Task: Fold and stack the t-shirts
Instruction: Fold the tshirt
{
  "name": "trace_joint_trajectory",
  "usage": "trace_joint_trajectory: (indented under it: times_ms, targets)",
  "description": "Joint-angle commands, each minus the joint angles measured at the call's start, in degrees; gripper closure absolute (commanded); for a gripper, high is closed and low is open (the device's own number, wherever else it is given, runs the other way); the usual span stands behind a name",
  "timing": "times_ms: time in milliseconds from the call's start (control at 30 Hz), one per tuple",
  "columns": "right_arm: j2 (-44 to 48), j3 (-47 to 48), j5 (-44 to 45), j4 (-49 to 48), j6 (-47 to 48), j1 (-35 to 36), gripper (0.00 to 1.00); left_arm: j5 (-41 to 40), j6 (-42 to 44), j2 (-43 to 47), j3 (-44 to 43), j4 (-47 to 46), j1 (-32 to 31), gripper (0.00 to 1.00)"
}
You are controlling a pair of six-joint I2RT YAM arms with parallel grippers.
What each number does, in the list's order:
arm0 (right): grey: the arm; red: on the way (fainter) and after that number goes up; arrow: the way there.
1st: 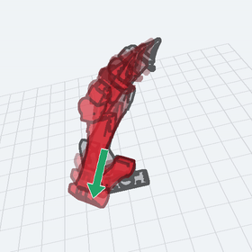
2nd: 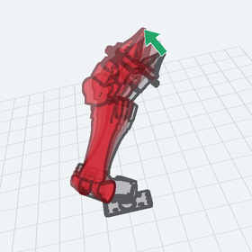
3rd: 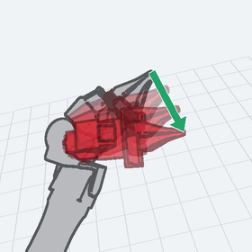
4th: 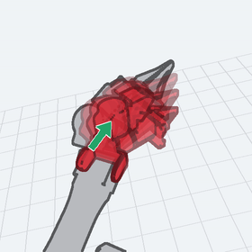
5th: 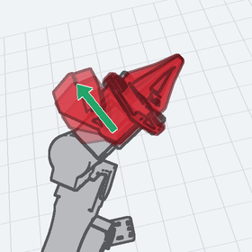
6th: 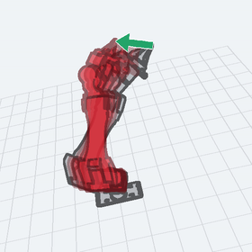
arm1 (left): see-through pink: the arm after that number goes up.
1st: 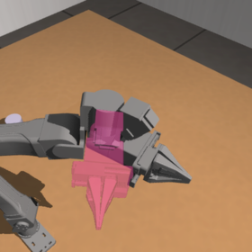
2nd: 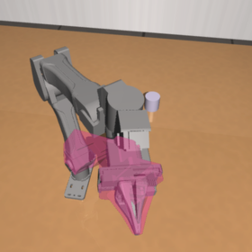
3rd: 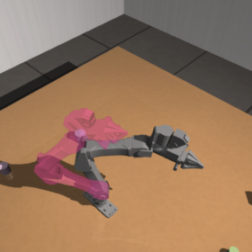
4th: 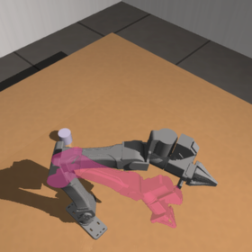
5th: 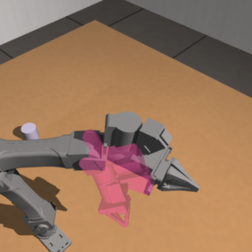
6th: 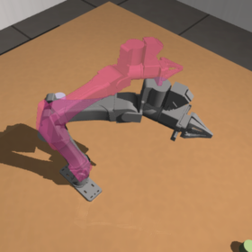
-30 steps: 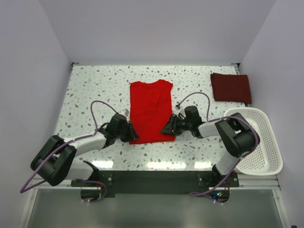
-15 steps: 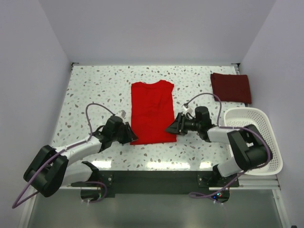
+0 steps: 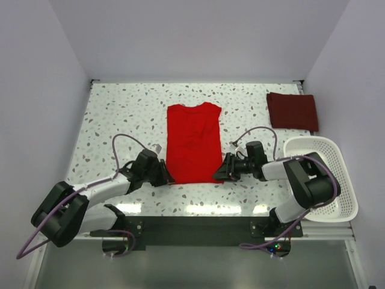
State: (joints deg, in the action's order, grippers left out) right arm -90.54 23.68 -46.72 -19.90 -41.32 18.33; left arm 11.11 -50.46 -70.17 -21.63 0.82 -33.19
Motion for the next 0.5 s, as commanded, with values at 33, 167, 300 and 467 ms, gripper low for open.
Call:
trace_joint_trajectory:
  times_ms: [33, 167, 300, 467]
  targets:
    - [1.9, 0.4, 6.5, 11.7, 5.7, -0.7, 0.54, -3.7, 0.6, 3.4, 0.2, 6.5, -0.1, 0.76]
    - [12.3, 7.2, 14.6, 30.8, 13.2, 1.5, 0.49, -7.3, 2.3, 10.5, -2.4, 14.8, -0.3, 0.67]
    - [22.8, 11.8, 25.2, 43.2, 14.9, 5.4, 0.41, -13.1, 4.0, 11.6, -8.5, 23.2, -3.9, 0.59]
    - [25.3, 16.1, 42.3, 52.8, 12.1, 13.6, 0.39, -20.2, 3.7, 6.4, -14.1, 29.5, -9.3, 0.46]
